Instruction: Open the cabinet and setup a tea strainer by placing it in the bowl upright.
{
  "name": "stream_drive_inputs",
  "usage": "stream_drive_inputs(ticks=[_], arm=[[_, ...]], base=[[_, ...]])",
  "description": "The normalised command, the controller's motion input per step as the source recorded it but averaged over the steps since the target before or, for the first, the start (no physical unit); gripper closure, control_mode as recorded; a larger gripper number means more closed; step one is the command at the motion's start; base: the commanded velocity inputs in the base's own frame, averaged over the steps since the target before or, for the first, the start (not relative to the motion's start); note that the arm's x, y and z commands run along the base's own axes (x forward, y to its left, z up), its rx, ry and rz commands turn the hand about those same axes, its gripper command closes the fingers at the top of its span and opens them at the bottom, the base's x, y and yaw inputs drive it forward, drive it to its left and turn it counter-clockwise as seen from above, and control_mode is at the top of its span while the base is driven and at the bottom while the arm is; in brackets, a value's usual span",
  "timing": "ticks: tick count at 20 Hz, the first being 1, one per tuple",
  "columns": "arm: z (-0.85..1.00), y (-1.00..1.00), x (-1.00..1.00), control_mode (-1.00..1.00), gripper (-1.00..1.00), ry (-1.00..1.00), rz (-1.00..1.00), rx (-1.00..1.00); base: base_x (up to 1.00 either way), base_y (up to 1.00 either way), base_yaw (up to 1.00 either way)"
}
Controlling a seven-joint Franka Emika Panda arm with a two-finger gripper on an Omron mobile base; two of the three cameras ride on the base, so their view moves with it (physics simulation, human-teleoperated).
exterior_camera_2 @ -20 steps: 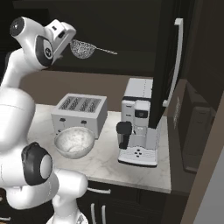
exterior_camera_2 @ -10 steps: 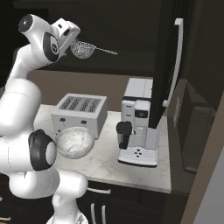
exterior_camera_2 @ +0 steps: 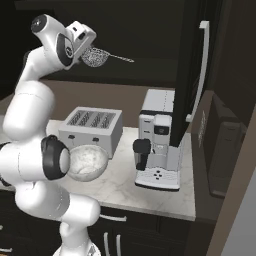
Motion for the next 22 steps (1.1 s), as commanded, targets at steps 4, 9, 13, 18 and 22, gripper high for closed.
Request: stream_drive_inputs(ticks=[4, 9, 13, 18, 22], arm=[[0.0, 0.0, 0.29, -1.0, -1.0, 0.04, 0.01, 0.0], [-0.01, 0.0, 0.26, -1.0, -1.0, 0.05, 0.0, 0.02], [-0.01, -0.03, 0.23, -1.0, -1.0, 0.04, 0.0, 0.02], [0.0, -0.02, 0.18, -1.0, -1.0, 0.07, 0.0, 0.04], [-0.01, -0.01, 0.15, -1.0, -1.0, 0.07, 0.0, 0.03]], base=[[0.0, 0.0, 0.0], [0.0, 0.0, 0.0], [0.0, 0.0, 0.0], [0.0, 0.0, 0.0], [0.0, 0.0, 0.0]])
